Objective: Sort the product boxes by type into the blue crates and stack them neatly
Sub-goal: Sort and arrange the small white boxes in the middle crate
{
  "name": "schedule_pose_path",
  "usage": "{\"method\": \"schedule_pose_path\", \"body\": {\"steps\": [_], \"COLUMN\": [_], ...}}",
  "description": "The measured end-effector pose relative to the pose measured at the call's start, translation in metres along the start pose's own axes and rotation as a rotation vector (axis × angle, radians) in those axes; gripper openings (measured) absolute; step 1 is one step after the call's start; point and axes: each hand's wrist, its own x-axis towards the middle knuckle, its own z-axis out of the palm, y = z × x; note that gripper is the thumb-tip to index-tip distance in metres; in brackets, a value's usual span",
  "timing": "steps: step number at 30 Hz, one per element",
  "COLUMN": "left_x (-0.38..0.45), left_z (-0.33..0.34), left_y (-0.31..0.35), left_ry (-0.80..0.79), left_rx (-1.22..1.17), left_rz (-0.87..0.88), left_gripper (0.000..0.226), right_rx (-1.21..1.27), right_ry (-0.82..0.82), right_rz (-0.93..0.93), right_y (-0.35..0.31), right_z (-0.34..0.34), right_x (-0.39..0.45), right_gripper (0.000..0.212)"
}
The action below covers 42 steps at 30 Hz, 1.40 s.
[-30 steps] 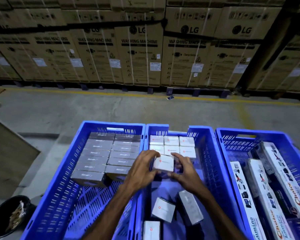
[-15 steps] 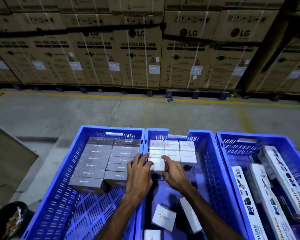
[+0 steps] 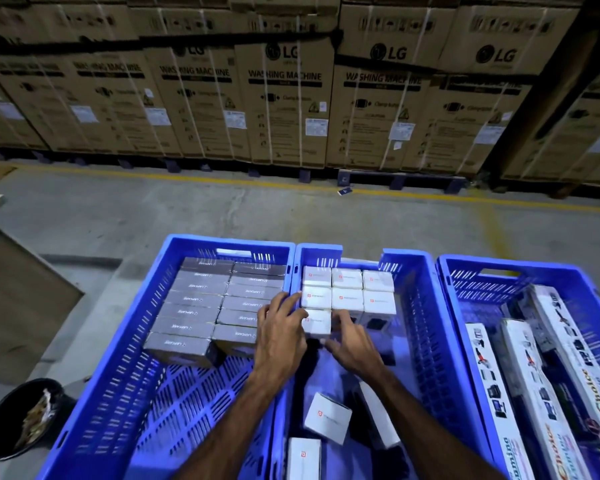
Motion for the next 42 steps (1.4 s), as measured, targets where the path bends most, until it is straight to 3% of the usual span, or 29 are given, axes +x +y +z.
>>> {"method": "schedule_pose_path", "body": {"steps": [7,13,16,19,24,26,30,34,36,42], "left_x": [-0.001,-0.007,-0.017,-0.031,-0.060,-0.072,-0.085,-0.083,-0.081,-0.079], "left_z": [-0.001,0.002,0.001,0.002,0.002,0.000,-0.019,-0.041,-0.046,-0.040], "left_y": [-0.005,-0.009,-0.009,-0.010,-0.013,-0.011,0.004,0.025,0.032,0.035], "left_ry": [0.052,0.082,0.099,0.115,0.167,0.160,0.115,-0.024,-0.122,-0.243], "left_rx": [-0.044,-0.063,-0.070,-0.100,-0.210,-0.263,-0.476,-0.705,-0.826,-1.034], "left_rz": [0.021,0.047,0.069,0.075,0.067,0.030,-0.072,-0.151,-0.188,-0.261], "left_gripper": [0.027,0.023,0.024,0.022,0.019,0.023,0.029,0.053,0.069,0.071], "right_rx": [-0.047,-0.420,-0.577,-0.652,-0.471,-0.282,0.229,0.549,0.644,0.731], "right_ry": [-0.048,-0.485,-0.499,-0.436,-0.340,-0.317,-0.268,-0.255,-0.265,-0.251], "right_rz": [0.001,-0.152,-0.194,-0.262,-0.211,-0.129,-0.002,0.119,0.129,0.128], "right_y": [-0.001,-0.007,-0.001,0.008,0.007,0.000,-0.013,-0.018,-0.019,-0.027], "right_z": [-0.028,-0.044,-0.031,-0.018,-0.021,-0.035,-0.063,-0.081,-0.086,-0.092], "right_x": [-0.046,-0.096,-0.105,-0.113,-0.115,-0.111,-0.096,-0.078,-0.072,-0.069], "right_gripper": [0.062,0.092,0.103,0.100,0.070,0.065,0.027,0.049,0.048,0.054]}}
